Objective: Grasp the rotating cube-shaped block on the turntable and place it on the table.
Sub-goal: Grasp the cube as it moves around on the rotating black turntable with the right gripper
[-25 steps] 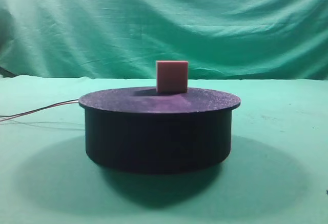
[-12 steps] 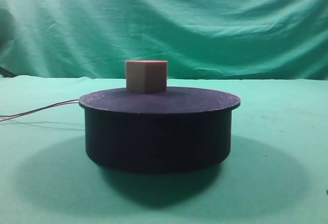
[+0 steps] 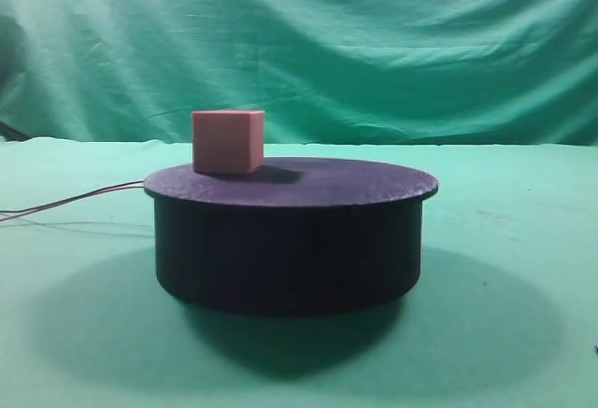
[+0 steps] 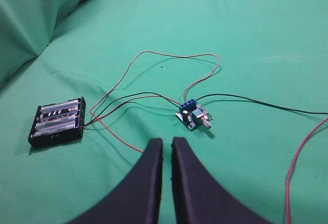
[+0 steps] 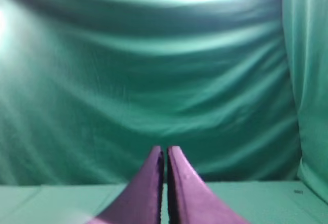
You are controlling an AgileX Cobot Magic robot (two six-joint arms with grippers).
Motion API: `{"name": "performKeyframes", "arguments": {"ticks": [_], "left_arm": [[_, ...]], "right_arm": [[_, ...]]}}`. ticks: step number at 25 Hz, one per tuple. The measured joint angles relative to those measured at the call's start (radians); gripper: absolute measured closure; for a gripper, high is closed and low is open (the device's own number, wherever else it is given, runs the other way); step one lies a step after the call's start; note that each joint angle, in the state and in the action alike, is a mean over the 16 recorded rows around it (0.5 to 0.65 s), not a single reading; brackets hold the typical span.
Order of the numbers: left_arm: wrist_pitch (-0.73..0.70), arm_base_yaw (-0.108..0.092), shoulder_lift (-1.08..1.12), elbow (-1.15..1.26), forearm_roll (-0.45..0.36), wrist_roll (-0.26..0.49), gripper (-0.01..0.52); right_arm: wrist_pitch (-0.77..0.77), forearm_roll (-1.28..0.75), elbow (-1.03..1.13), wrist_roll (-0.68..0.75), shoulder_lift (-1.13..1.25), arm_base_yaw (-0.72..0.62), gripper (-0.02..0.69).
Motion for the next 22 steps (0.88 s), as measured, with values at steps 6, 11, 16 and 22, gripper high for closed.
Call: {"name": "performKeyframes", "arguments": {"ticks": [6, 11, 16, 22], "left_arm": [[0.000, 0.000, 0.000, 0.000, 0.000, 0.000, 0.514], [0.000, 0.000, 0.000, 0.000, 0.000, 0.000, 0.514], [0.000, 0.000, 0.000, 0.000, 0.000, 0.000, 0.514], [0.000, 0.000, 0.000, 0.000, 0.000, 0.000, 0.514]], "right_arm": [[0.094, 0.035, -0.115, 0.017, 0.094, 0.000, 0.665], [0.306, 0.078, -0.214, 0.015, 0.206, 0.000, 0.665], [0.451, 0.148, -0.281, -0.072, 0.332, 0.003, 0.665], [0.537, 0.253, -0.352, -0.224, 0.514, 0.043, 0.665]]}}
